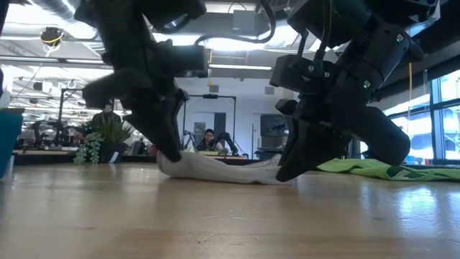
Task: Roll microfiber towels into tight, uniform cylinder then place into a basket
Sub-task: Roll the gray towel
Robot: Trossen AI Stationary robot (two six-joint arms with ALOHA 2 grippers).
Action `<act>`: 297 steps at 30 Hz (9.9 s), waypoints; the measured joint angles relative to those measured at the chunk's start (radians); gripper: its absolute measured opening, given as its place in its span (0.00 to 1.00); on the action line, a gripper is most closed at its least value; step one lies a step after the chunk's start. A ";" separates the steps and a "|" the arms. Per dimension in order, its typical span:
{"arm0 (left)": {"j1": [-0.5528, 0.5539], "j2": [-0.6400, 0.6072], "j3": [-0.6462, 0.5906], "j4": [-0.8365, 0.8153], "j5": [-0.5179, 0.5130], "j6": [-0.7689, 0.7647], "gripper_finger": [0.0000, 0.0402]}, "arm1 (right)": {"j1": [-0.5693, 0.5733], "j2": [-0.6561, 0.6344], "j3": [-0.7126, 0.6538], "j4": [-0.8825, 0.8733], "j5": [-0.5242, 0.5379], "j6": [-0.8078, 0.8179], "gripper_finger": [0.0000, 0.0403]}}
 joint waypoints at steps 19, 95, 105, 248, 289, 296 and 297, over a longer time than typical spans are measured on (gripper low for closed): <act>0.168 -0.004 0.002 -0.017 0.279 0.147 0.00 | -0.001 0.000 0.000 0.000 -0.001 -0.003 0.04; 0.305 0.043 -0.016 0.264 0.073 0.271 0.00 | -0.001 0.000 -0.001 0.011 -0.004 -0.034 0.04; 0.319 0.043 -0.102 0.375 0.096 0.269 0.00 | -0.001 0.002 -0.001 0.019 0.011 -0.058 0.04; -0.076 0.037 -0.018 -0.061 -0.287 -0.088 0.00 | -0.274 -0.006 0.024 -0.068 -0.261 0.372 0.04; -0.046 0.028 -0.032 -0.107 -0.316 -0.218 0.21 | -0.274 -0.001 0.021 0.014 -0.260 0.389 0.40; -0.048 -0.045 0.041 -0.215 -0.345 -0.216 0.21 | -0.274 -0.001 0.021 0.012 -0.261 0.397 0.47; -0.050 -0.053 0.049 -0.205 -0.348 -0.215 0.21 | -0.274 -0.001 0.021 0.012 -0.261 0.396 0.47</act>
